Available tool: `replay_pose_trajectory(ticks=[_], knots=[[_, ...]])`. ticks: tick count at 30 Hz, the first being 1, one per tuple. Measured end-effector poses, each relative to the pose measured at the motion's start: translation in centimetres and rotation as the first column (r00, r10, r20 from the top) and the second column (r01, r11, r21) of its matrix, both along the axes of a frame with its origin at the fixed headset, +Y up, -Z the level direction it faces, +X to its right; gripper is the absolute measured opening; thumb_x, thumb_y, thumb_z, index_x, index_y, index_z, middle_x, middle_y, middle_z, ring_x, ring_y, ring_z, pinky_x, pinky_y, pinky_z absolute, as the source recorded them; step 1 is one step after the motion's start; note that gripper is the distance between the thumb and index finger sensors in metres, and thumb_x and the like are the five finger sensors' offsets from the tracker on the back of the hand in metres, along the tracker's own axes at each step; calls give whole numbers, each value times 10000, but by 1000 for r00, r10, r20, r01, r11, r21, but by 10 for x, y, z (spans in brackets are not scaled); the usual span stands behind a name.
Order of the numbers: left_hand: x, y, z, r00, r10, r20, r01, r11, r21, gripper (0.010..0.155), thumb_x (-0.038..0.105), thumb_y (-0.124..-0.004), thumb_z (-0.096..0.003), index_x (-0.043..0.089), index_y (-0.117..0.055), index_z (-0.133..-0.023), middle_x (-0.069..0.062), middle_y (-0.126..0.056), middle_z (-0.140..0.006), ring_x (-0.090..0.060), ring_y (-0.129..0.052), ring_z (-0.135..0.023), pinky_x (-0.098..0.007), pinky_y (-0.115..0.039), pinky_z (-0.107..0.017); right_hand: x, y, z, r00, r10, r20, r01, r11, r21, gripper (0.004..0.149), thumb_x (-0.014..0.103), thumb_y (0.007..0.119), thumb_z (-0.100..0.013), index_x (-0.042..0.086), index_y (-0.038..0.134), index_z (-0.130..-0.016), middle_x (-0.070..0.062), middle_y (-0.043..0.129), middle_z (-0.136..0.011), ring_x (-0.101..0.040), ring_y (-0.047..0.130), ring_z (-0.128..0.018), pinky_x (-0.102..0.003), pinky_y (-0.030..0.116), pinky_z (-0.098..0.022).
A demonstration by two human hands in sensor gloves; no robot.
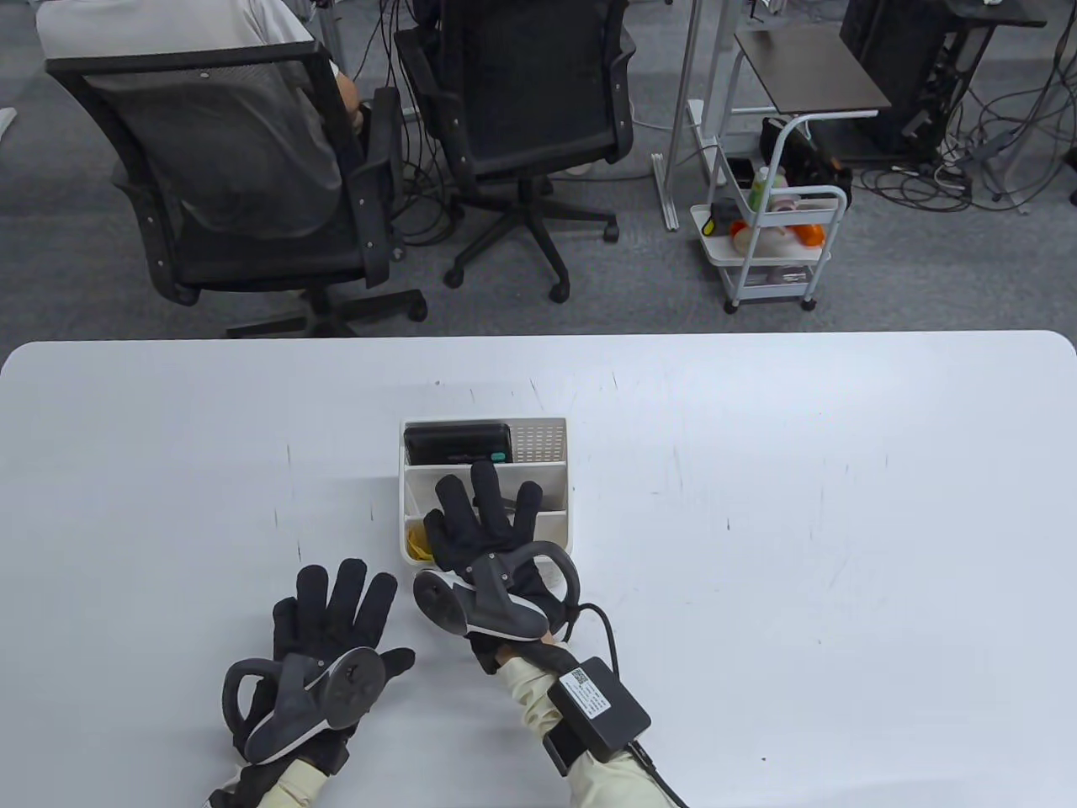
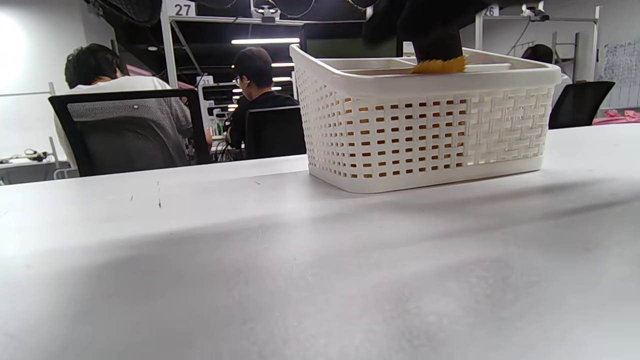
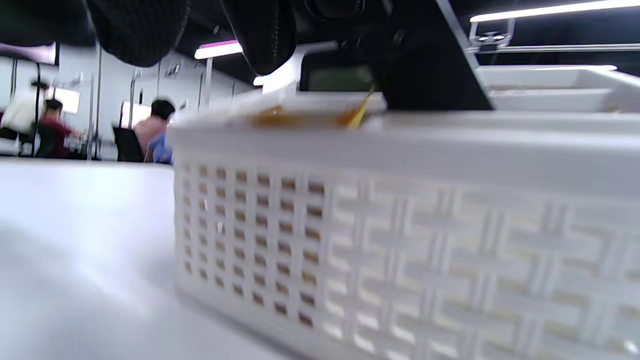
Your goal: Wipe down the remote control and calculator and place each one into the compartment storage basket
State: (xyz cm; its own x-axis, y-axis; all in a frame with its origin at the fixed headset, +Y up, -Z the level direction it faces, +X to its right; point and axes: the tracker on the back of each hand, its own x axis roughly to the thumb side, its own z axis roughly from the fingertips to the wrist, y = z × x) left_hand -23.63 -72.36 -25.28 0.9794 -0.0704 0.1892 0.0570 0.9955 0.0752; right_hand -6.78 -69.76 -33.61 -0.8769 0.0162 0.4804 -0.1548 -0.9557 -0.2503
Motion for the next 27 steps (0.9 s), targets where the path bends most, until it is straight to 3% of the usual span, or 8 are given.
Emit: replay_pose_trajectory(ticks=[4,9,17,22,27], knots=[[4,-2,0,1000,-24,14,24,1000,-2,752,651,-570,-482,359,-324,-1131,-59,-320,-1233,-506,-351,-1113,-689,-495,-742,27,23,18,994,-111,18,110,993,45,661,485,694,-563,141,612,-1122,-191,369,-1231,-538,86,-1039,-807,87,-554],[11,-4,0,998,-43,39,43,999,2,753,651,-572,-482,360,-322,-1130,-57,-321,-1233,-505,-349,-1113,-689,-496,-742,63,28,49,984,-175,45,172,984,54,672,483,676,-574,135,570,-1140,-204,380,-1227,-549,121,-1041,-810,117,-562],[15,-3,7,998,-32,60,32,999,12,754,650,-574,-483,360,-313,-1129,-57,-314,-1233,-502,-348,-1114,-689,-493,-743,107,-2,90,964,-250,88,253,967,-20,694,473,669,-581,103,529,-1151,-237,389,-1217,-573,151,-1035,-817,141,-563],[15,-4,8,998,-31,60,29,999,42,758,649,-576,-483,357,-304,-1128,-56,-308,-1232,-502,-344,-1114,-689,-492,-743,119,-25,99,958,-269,95,275,960,-58,709,476,672,-579,91,515,-1154,-244,390,-1213,-575,159,-1034,-819,146,-562],[17,-7,8,996,-53,69,50,998,38,758,650,-574,-484,358,-299,-1128,-55,-304,-1231,-500,-340,-1114,-686,-492,-745,122,-33,100,977,-201,74,208,974,-95,713,479,673,-577,92,511,-1154,-242,384,-1215,-573,159,-1033,-817,150,-562]])
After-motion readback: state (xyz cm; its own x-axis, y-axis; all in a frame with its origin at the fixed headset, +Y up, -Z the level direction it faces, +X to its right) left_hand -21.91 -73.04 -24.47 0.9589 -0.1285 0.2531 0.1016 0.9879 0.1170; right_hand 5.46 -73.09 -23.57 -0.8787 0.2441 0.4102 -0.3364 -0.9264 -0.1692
